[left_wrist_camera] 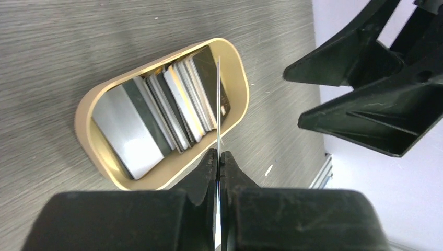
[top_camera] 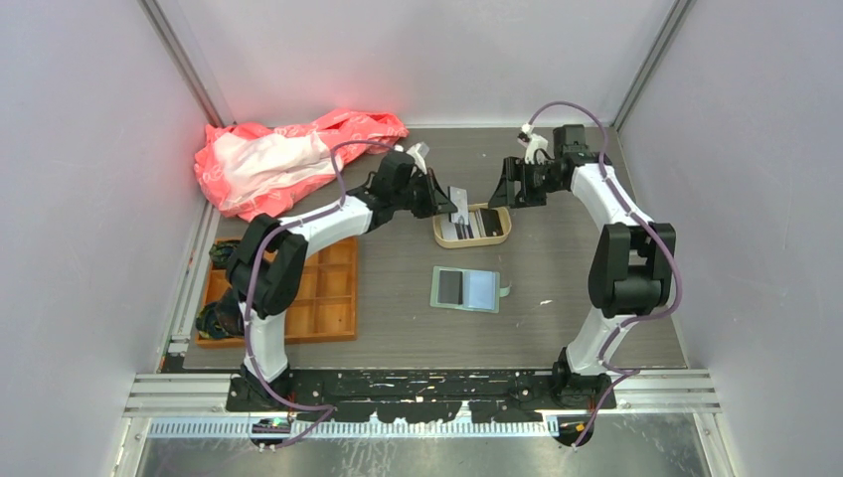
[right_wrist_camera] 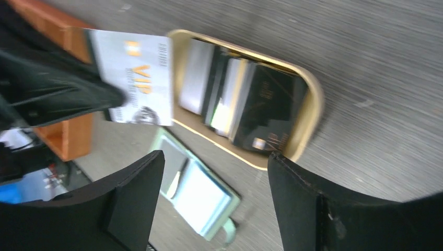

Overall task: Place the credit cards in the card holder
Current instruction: Pick up the credit card from the storage box, then insert the credit card into the card holder.

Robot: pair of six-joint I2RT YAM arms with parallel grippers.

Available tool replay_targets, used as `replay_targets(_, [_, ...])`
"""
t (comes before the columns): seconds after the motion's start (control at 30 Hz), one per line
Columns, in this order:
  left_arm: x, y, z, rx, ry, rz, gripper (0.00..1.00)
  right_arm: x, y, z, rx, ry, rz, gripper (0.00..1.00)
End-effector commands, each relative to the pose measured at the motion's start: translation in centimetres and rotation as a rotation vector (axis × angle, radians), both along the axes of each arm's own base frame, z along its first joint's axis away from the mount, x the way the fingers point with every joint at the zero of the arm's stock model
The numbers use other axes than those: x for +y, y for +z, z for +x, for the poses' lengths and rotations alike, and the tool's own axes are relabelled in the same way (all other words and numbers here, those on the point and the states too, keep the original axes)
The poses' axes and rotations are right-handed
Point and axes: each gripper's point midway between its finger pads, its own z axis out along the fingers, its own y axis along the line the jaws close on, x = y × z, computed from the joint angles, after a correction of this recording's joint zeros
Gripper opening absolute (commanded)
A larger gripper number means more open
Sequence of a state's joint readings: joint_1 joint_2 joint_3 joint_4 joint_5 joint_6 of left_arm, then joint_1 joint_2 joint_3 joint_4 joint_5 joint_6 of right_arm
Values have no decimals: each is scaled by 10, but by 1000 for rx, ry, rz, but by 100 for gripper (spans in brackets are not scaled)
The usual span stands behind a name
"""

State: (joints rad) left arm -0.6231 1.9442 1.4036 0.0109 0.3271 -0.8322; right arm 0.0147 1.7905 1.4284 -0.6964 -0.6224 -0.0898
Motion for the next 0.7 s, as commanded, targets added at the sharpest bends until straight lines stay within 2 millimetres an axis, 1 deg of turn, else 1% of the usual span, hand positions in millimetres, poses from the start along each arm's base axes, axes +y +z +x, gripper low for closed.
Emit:
replay_targets(0.0, [-17,29,4,-72,-44,-163,0,42,38,-6,-4,70,312,78])
replay_targets(0.03, [-18,30,4,-72,-52,-176,0,45,39,-6,12,65,341,78])
replay_targets(0.1, [-20,35,3,-78,-67,-214,0,52,33,-5,52,58,380,79])
replay_targets(0.2, [-23,46,2,-81,-86,-308,0,58,26,-3,109,50,442,79])
replay_targets(0.27, [-23,46,3,-74,-90,-346,0,63,25,-4,129,56,475,78])
replay_targets(0.4, [-26,43,5,-61,-98,-386,0,74,22,-9,140,85,484,74])
replay_targets(0.43, [-27,43,6,-57,-100,-397,0,76,21,-9,141,87,485,72])
replay_targets(0.5, [-28,42,7,-47,-101,-414,0,76,20,-9,145,88,489,64])
replay_targets(0.6, [-29,41,8,-38,-106,-434,0,77,19,-10,146,93,494,54])
replay_targets(0.67, [-30,40,7,-30,-115,-440,0,77,19,-9,144,92,497,46])
